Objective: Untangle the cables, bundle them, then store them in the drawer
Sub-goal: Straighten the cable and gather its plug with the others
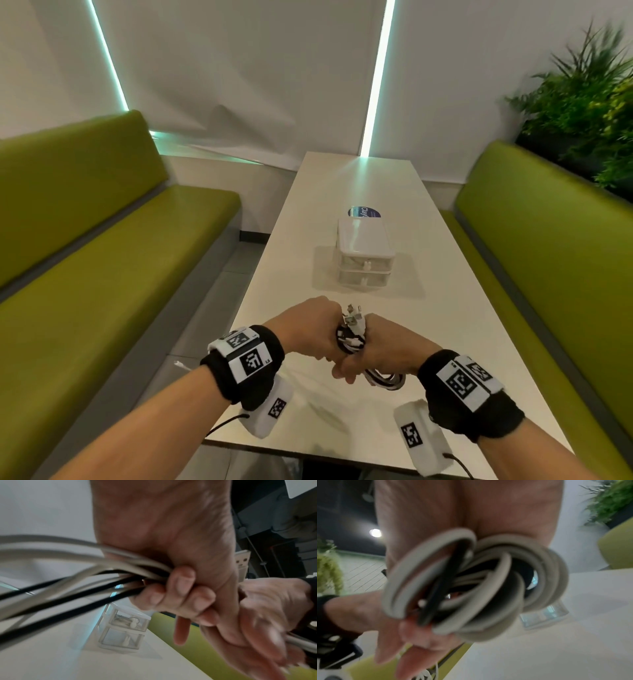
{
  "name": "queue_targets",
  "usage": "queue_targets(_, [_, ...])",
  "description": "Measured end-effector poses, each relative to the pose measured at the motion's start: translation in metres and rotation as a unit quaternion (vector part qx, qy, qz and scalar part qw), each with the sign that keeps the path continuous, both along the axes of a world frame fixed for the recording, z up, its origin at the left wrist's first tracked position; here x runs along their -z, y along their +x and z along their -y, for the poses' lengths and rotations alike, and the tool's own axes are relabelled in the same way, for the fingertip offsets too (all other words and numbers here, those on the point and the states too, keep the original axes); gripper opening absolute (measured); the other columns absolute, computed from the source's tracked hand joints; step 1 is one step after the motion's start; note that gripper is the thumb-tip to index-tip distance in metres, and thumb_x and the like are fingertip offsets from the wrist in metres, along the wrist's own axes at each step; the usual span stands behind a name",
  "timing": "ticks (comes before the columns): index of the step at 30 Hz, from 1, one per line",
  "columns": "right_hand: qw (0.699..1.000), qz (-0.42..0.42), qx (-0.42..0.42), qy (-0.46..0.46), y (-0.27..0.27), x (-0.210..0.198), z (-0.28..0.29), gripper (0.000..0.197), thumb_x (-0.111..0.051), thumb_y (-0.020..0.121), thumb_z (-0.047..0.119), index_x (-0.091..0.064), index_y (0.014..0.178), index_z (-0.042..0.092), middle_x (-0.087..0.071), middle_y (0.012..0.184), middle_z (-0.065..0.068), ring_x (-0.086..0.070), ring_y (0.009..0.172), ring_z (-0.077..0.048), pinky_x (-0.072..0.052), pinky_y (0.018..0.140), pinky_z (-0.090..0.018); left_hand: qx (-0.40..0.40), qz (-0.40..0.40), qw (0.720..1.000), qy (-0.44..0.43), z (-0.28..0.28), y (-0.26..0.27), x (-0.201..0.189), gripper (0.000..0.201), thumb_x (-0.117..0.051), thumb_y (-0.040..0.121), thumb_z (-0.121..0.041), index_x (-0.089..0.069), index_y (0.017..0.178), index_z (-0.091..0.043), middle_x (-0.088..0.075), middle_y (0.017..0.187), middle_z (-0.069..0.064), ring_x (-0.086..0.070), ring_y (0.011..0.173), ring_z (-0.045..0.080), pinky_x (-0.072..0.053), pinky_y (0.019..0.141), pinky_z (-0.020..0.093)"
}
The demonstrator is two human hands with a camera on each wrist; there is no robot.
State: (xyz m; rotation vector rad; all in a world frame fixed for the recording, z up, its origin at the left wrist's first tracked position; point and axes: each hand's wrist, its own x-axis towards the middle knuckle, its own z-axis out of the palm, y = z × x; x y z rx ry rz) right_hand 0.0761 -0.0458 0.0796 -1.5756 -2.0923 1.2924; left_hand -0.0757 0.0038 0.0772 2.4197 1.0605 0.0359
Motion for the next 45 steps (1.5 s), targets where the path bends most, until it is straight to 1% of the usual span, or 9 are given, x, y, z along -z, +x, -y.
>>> queue_targets(5, [0.99,0.132,-0.046,-0.001,0.0,0.001,-0.008,0.027,-0.082,0.064,0.022,-0.072,0.089,0.022,-0.075,0.087,0.004,-0.069,0.087,-0.014,-0.054,0.085,-0.035,0.004,0.011,1.0,-0.01,0.003,-0.003,0.004,0.022,-0.081,0.071,-0.026,-0.063,0.062,-0.017,-0.058,0.051,-0.005,-0.057,0.046,0.013,-0.05,0.049,0.024])
queue_targets(16, [0.982,0.176,0.011,0.06,0.002,0.012,-0.013,0.002,-0.067,0.082,0.011,-0.069,0.082,0.012,-0.07,0.08,-0.001,-0.063,0.071,-0.014,-0.052,0.07,-0.029,-0.016,-0.065,0.996,0.058,0.005,0.003,-0.003,0.029,-0.064,0.08,-0.016,-0.055,0.052,-0.018,-0.052,0.043,-0.008,-0.052,0.04,0.004,-0.042,0.048,0.016])
queue_targets(21, [0.989,0.142,0.029,0.041,0.008,0.009,-0.005,0.02,-0.056,0.087,0.013,-0.068,0.072,0.011,-0.072,0.066,0.002,-0.059,0.045,-0.012,-0.049,0.051,-0.029,-0.066,0.013,0.994,-0.09,0.001,-0.011,0.013,0.021,-0.066,0.083,-0.028,-0.067,0.07,-0.011,-0.062,0.056,-0.005,-0.062,0.05,0.011,-0.045,0.058,0.02])
queue_targets(25, [0.982,0.153,0.049,0.102,0.016,0.01,0.001,0.026,-0.062,0.085,0.037,-0.053,0.068,0.019,-0.058,0.064,0.005,-0.055,0.059,-0.017,-0.041,0.054,-0.029,-0.079,0.038,0.991,-0.102,0.004,-0.025,0.03,0.046,-0.065,0.083,-0.053,-0.054,0.057,-0.016,-0.051,0.051,-0.007,-0.049,0.045,0.01,-0.042,0.051,0.019])
queue_targets(29, [0.974,0.155,0.056,0.155,0.016,0.013,0.013,0.04,-0.066,0.082,0.054,-0.052,0.068,0.02,-0.052,0.069,0.001,-0.048,0.061,-0.013,-0.036,0.053,-0.024,-0.076,0.096,0.986,-0.116,0.009,-0.029,0.025,0.036,-0.065,0.085,-0.039,-0.061,0.06,-0.013,-0.051,0.052,0.0,-0.045,0.042,0.009,-0.044,0.047,0.019])
queue_targets(34, [0.939,-0.085,0.251,0.22,0.028,0.018,0.025,0.045,-0.069,0.083,0.046,-0.053,0.064,0.01,-0.044,0.049,0.009,-0.039,0.044,-0.005,-0.028,0.045,-0.015,-0.124,0.233,0.958,-0.113,0.02,-0.026,0.033,0.047,-0.059,0.084,-0.056,-0.047,0.055,-0.021,-0.043,0.049,-0.008,-0.039,0.045,0.011,-0.035,0.048,0.026])
queue_targets(38, [0.89,-0.252,0.33,0.189,0.016,0.035,0.043,0.043,-0.07,0.079,0.049,-0.064,0.068,0.009,-0.045,0.045,-0.009,-0.045,0.04,-0.021,-0.036,0.047,-0.03,-0.152,0.353,0.921,-0.058,0.039,-0.009,0.053,0.074,-0.043,0.075,-0.083,-0.042,0.059,-0.01,-0.029,0.052,-0.009,-0.026,0.051,0.012,-0.02,0.051,0.03])
queue_targets(40, [0.873,-0.281,0.354,0.182,0.011,0.041,0.043,0.036,-0.07,0.081,0.048,-0.061,0.058,0.021,-0.046,0.043,-0.009,-0.046,0.041,-0.021,-0.036,0.047,-0.031,-0.158,0.38,0.91,-0.044,0.044,-0.003,0.057,0.074,-0.038,0.082,-0.077,-0.044,0.061,-0.006,-0.029,0.053,-0.008,-0.026,0.052,0.011,-0.021,0.052,0.029])
queue_targets(45, [0.835,-0.354,0.397,0.139,0.006,0.052,0.037,0.047,-0.072,0.079,0.046,-0.05,0.059,0.011,-0.038,0.042,-0.006,-0.04,0.039,-0.021,-0.04,0.053,-0.038,-0.21,0.412,0.882,-0.086,0.034,0.008,0.054,0.06,-0.039,0.097,-0.054,-0.04,0.057,-0.008,-0.03,0.055,0.001,-0.024,0.052,0.015,-0.02,0.054,0.03])
